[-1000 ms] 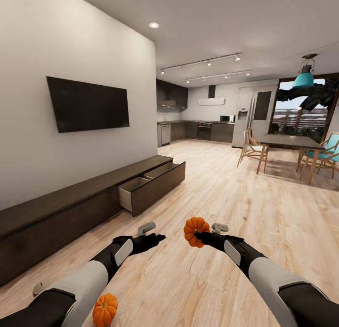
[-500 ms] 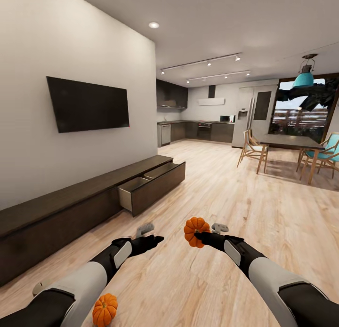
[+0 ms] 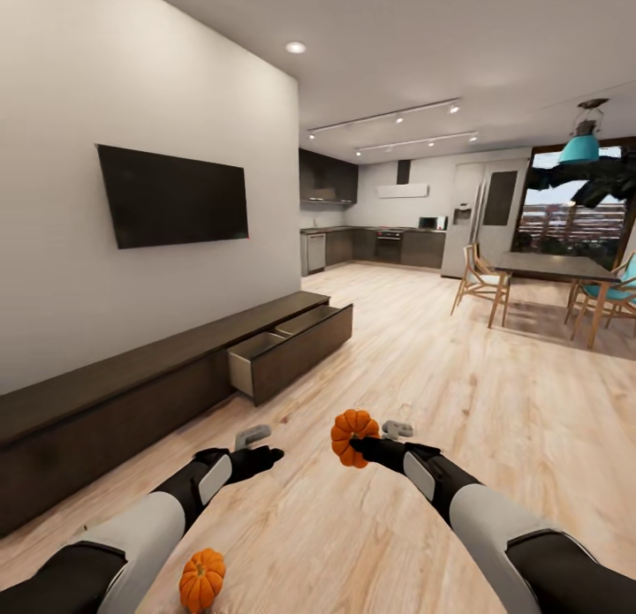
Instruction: Place each of the two pumpkins and all three candles from the living room inside a cabinet in the living room (use any cabinet), then make sure every cabinet is closed, and position the cauldron so it is next to a table in the living room.
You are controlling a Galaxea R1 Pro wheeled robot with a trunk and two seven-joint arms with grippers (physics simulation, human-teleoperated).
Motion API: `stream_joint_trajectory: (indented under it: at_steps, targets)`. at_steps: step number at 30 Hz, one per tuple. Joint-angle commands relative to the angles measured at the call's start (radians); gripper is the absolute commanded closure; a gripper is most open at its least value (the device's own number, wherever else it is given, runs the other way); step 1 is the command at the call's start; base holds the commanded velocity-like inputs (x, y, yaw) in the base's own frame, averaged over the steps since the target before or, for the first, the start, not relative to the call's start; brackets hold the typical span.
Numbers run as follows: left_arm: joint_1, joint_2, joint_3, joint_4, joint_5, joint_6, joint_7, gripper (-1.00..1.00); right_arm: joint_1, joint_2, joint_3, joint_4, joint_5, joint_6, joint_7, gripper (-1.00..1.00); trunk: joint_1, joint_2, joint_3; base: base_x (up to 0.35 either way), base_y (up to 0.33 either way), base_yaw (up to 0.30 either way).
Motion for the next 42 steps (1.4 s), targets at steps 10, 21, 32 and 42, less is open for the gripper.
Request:
stream_joint_trajectory:
  at_steps: [10, 21, 32, 42]
  targets:
    - [0.008, 0.026, 0.006, -0.005, 0.005, 0.0, 0.003, -1.0, 0.0, 0.004, 0.002, -0.001, -0.005, 0.004, -0.016, 1.0, 0.0, -0.001, -0.001, 0.0, 0.0, 0.278]
    - [0.008, 0.03, 0.005, -0.004, 0.002, -0.002, 0.012, -1.0, 0.0, 0.004, 0.004, -0.001, -0.004, 0.003, -0.042, 1.0, 0.0, -0.001, -0.002, 0.0, 0.0, 0.291]
    - [0.008, 0.054, 0.006, -0.005, 0.003, 0.005, 0.051, -1.0, 0.0, 0.003, 0.003, -0.001, -0.005, 0.003, -0.039, 1.0, 0.015, -0.029, -0.015, 0.0, 0.0, 0.071]
    - [0.008, 0.073, 0.007, 0.002, 0.005, 0.012, 0.066, -1.0, 0.0, 0.002, 0.003, -0.001, -0.005, 0.003, -0.038, 1.0, 0.053, -0.099, -0.057, 0.0, 0.0, 0.0]
